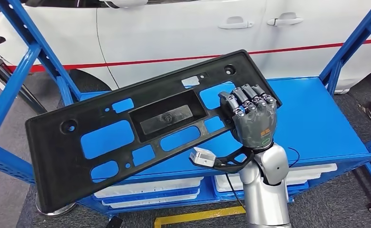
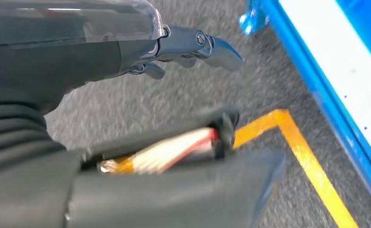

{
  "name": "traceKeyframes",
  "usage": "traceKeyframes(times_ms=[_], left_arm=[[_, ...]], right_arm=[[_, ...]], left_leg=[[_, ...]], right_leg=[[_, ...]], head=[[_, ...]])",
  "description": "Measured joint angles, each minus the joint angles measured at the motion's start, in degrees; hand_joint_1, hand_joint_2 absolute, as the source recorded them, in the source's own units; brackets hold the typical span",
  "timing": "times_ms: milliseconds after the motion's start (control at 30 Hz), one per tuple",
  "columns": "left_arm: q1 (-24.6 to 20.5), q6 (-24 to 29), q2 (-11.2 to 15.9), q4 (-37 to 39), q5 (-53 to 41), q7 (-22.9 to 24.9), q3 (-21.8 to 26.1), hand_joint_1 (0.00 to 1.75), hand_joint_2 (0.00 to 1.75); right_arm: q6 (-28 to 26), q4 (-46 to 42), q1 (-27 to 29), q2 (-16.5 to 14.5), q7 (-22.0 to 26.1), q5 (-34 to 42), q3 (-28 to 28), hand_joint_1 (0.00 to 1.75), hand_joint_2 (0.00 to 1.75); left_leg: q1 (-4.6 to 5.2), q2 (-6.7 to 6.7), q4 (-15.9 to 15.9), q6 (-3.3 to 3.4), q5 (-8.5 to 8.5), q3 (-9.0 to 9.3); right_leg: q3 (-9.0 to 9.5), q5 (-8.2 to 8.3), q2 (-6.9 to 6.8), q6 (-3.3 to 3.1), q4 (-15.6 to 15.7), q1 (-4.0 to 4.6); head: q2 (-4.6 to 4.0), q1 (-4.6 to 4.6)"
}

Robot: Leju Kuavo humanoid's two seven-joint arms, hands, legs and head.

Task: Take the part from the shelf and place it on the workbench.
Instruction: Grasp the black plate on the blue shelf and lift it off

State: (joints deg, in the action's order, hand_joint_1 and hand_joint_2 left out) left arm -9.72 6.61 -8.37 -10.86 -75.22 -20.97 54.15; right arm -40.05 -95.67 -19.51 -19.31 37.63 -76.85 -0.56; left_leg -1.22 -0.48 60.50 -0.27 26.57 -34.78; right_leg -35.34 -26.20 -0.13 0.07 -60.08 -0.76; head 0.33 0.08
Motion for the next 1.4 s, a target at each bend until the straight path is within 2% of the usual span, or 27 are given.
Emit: traceKeyframes(times_ms=[100, 167, 200, 267, 300, 333, 367, 433, 467, 533, 633, 700, 767, 800, 833, 867, 933, 1000, 1067, 1133, 1167, 1200, 1267, 1300, 1333, 1367, 1400], left_arm=[[0.2, 2.9, -0.3, 0.0, -2.5, 0.5, -1.8, 0.0, 1.75], [0.3, 3.7, -0.4, 0.0, -2.7, 1.0, -2.7, 0.0, 1.75], [0.3, 3.7, -0.5, 0.0, -2.4, 1.3, -2.8, 0.0, 1.75], [0.4, 3.6, -0.7, 0.0, -1.5, 1.7, -2.9, 0.0, 1.75], [0.5, 3.5, -0.7, 0.0, -1.2, 1.9, -2.9, 0.0, 1.75], [0.6, 3.4, -0.8, 0.0, -1.0, 2.0, -2.9, 0.0, 1.75], [0.7, 3.4, -0.9, 0.0, -0.9, 2.0, -2.9, 0.0, 1.75], [0.8, 3.4, -1.1, 0.0, -0.9, 2.0, -2.9, 0.0, 1.75], [0.8, 3.4, -1.2, 0.0, -0.9, 2.0, -2.9, 0.0, 1.75], [0.8, 3.4, -1.3, 0.0, -0.8, 2.0, -2.9, 0.0, 1.75], [0.9, 3.3, -1.3, 0.0, -0.5, 2.1, -2.9, 0.0, 1.75], [0.9, 3.0, -1.3, 0.0, 0.2, 2.4, -2.8, 0.0, 1.75], [1.0, 2.2, -1.3, 0.0, 1.1, 2.5, -2.6, 0.0, 1.75], [1.1, 1.7, -1.3, 0.0, 1.5, 2.5, -2.5, 0.0, 1.75], [1.3, 1.2, -1.3, 0.0, 1.9, 2.6, -2.4, 0.0, 1.75], [1.4, 0.9, -1.3, 0.0, 2.3, 2.7, -2.3, 0.0, 1.75], [1.4, 0.2, -1.3, 0.0, 3.0, 3.1, -2.3, 0.0, 1.75], [1.2, -0.4, -1.5, 0.0, 3.3, 3.4, -2.3, 0.0, 1.75], [1.2, -0.8, -1.6, 0.0, 3.3, 3.6, -2.3, 0.0, 1.75], [1.2, -1.2, -1.7, 0.0, 3.4, 3.7, -2.3, 0.0, 1.75], [1.2, -1.3, -1.7, 0.0, 3.4, 3.7, -2.3, 0.0, 1.75], [1.2, -1.5, -1.8, 0.0, 3.4, 3.7, -2.4, 0.0, 1.75], [1.1, -1.6, -2.0, 0.0, 3.4, 3.7, -2.5, 0.0, 1.75], [1.1, -1.7, -2.0, 0.0, 3.4, 3.8, -2.6, 0.0, 1.75], [1.1, -1.7, -2.1, 0.0, 3.4, 3.8, -2.6, 0.0, 1.75], [1.2, -1.8, -2.1, 0.0, 3.4, 3.8, -2.6, 0.0, 1.75], [1.2, -1.8, -2.2, 0.0, 3.3, 3.9, -2.7, 0.0, 1.75]], right_arm=[[0.0, 0.7, 0.5, -0.2, 0.5, -0.5, 0.0, 1.75, 1.75], [0.0, 1.2, 0.7, -0.2, 0.7, -0.8, 0.0, 1.75, 1.75], [0.0, 1.4, 0.8, -0.2, 0.7, -1.0, 0.0, 1.75, 1.75], [0.0, 1.7, 1.1, -0.1, 0.6, -1.4, 0.0, 1.75, 1.75], [0.0, 2.0, 1.4, -0.1, 0.6, -1.6, 0.0, 1.75, 1.75], [0.0, 2.2, 1.6, 0.0, 0.5, -1.7, 0.0, 1.75, 1.75], [0.0, 2.4, 1.7, 0.0, 0.5, -1.8, 0.0, 1.75, 1.75], [0.0, 2.5, 1.8, 0.0, 0.5, -1.8, 0.0, 1.75, 1.75], [0.0, 2.6, 1.8, 0.0, 0.5, -1.8, 0.0, 1.75, 1.75], [0.0, 2.6, 1.8, 0.0, 0.5, -1.8, 0.0, 1.75, 1.75], [0.0, 2.7, 1.8, -0.1, 0.2, -2.0, 0.1, 1.75, 1.75], [0.0, 2.8, 1.7, -0.1, -0.2, -2.2, 0.3, 1.75, 1.75], [0.0, 3.1, 1.7, -0.1, -1.2, -2.9, 0.7, 1.75, 1.75], [0.0, 3.4, 1.7, -0.1, -2.1, -3.4, 1.0, 1.75, 1.75], [0.0, 3.7, 1.7, 0.0, -3.1, -4.0, 1.4, 1.75, 1.75], [0.0, 4.0, 1.7, 0.1, -4.3, -4.6, 1.8, 1.75, 1.75], [0.0, 4.9, 1.6, 0.3, -7.2, -5.5, 3.0, 1.75, 1.75], [0.0, 6.1, 1.0, 0.8, -10.8, -5.9, 4.7, 1.75, 1.75], [0.0, 7.8, 0.2, 1.7, -14.0, -5.8, 6.8, 1.75, 1.75], [0.0, 9.3, -0.5, 2.7, -16.6, -5.7, 8.9, 1.75, 1.75], [0.0, 10.0, -0.8, 3.3, -17.6, -5.7, 9.8, 1.75, 1.75], [0.0, 10.7, -1.2, 3.9, -18.3, -5.7, 10.5, 1.75, 1.75], [0.0, 11.7, -1.7, 4.9, -19.2, -5.6, 11.3, 1.75, 1.75], [0.0, 12.2, -1.8, 5.3, -19.4, -5.5, 11.6, 1.75, 1.75], [0.0, 12.6, -1.9, 5.6, -19.6, -5.5, 11.7, 1.75, 1.75], [0.0, 13.0, -2.0, 5.9, -19.7, -5.5, 11.9, 1.75, 1.75], [0.0, 13.4, -2.1, 6.1, -19.8, -5.5, 12.1, 1.75, 1.75]], left_leg=[[0.34, -0.14, -0.6, 1.21, -0.15, 0.17], [0.34, -0.09, -1.0, 2.08, -0.53, 0.26], [0.4, -0.05, -1.1, 2.43, -0.65, 0.28], [0.72, -0.01, -1.2, 2.86, -0.68, 0.2], [0.9, -0.01, -1.2, 2.94, -0.66, 0.2], [1.07, -0.03, -1.1, 2.98, -0.64, 0.21], [1.22, -0.08, -1.1, 3.01, -0.63, 0.24], [1.42, -0.21, -1.1, 3.02, -0.57, 0.31], [1.54, -0.26, -1.0, 2.97, -0.53, 0.26], [1.6, -0.26, -1.0, 2.69, -0.55, 0.13], [1.64, -0.19, -0.9, 2.01, -0.14, 0.04], [1.55, -0.11, 2.6, 1.44, 2.16, -1.4], [1.12, -0.05, 9.8, 0.81, 5.51, -4.7], [0.86, -0.03, 12.8, 0.52, 6.39, -6.19], [0.58, 0.0, 14.1, 0.24, 6.29, -6.92], [0.31, 0.03, 13.2, -0.01, 5.13, -6.56], [-0.2, 0.13, 6.3, -0.44, 1.4, -3.37], [-0.16, 0.12, 0.6, -0.34, -0.53, -0.67], [0.2, 0.01, -0.4, 0.32, -0.65, -0.34], [0.25, 0.03, -0.7, 1.29, -1.18, -0.52], [0.26, 0.07, -1.0, 1.78, -1.5, -0.61], [0.26, 0.1, -1.2, 2.25, -1.81, -0.74], [0.47, 0.12, -1.3, 2.81, -2.2, -1.18], [0.59, 0.12, -1.2, 2.98, -2.37, -1.43], [0.72, 0.12, -1.2, 3.07, -2.55, -1.69], [0.82, 0.11, -1.2, 3.09, -2.74, -1.95], [0.89, 0.09, -1.2, 3.04, -2.94, -2.18]], right_leg=[[0.06, 0.05, 0.06, 1.01, 0.1, -0.1], [-0.75, -1.47, 0.06, 1.41, -1.8, -0.26], [-1.92, -3.1, 0.07, 1.47, -4.4, -0.28], [-5.21, -6.57, 0.1, 1.47, -11.6, -0.15], [-6.42, -7.31, 0.1, 1.39, -14.3, -0.06], [-6.79, -6.98, 0.11, 1.23, -15.0, 0.02], [-6.08, -5.62, 0.11, 0.95, -13.5, 0.14], [-2.6, -1.98, 0.13, 0.1, -6.3, 0.57], [-1.0, -0.82, 0.13, -0.24, -3.0, 0.8], [0.34, -0.32, 0.16, -0.57, 0.1, 1.19], [0.8, 0.11, 0.1, -0.92, 1.1, 0.89], [1.3, 0.44, -0.15, -1.34, 1.9, 0.49], [1.39, 0.48, -0.31, -1.51, 1.9, 0.49], [1.38, 0.46, -0.33, -1.51, 1.9, 0.48], [1.37, 0.44, -0.33, -1.49, 1.8, 0.45], [1.36, 0.38, -0.3, -1.41, 1.7, 0.37], [1.31, 0.12, -0.23, -1.0, 1.2, 0.16], [0.98, -0.15, -0.11, -0.34, 0.5, 0.21], [0.64, -0.02, -0.02, 0.33, 0.3, 0.32], [0.4, -0.29, 0.03, 0.92, 0.1, 0.11], [0.02, -1.29, 0.05, 1.13, -0.8, 0.02], [-0.74, -3.02, 0.08, 1.27, -2.8, -0.06], [-3.07, -7.34, 0.1, 1.38, -9.3, -0.06], [-4.06, -8.78, 0.12, 1.4, -12.4, -0.04], [-4.34, -9.16, 0.12, 1.38, -13.9, -0.03], [-3.66, -8.48, 0.11, 1.29, -13.5, -0.03], [-2.01, -7.06, 0.11, 1.12, -11.2, -0.01]], head=[[0.0, 0.01], [0.0, 0.02], [0.0, 0.02], [0.0, 0.03], [0.0, 0.04], [0.0, 0.03], [0.0, 0.03], [0.0, 0.02], [0.0, 0.02], [0.0, 0.02], [0.0, 0.02], [0.0, 0.0], [0.0, 0.0], [0.0, 0.0], [0.0, 0.0], [0.0, -0.01], [0.0, -0.01], [0.0, 0.0], [0.0, 0.01], [0.0, 0.02], [0.0, 0.02], [0.0, 0.03], [0.0, 0.03], [0.0, 0.03], [0.0, 0.02], [0.0, 0.02], [0.0, 0.02]])
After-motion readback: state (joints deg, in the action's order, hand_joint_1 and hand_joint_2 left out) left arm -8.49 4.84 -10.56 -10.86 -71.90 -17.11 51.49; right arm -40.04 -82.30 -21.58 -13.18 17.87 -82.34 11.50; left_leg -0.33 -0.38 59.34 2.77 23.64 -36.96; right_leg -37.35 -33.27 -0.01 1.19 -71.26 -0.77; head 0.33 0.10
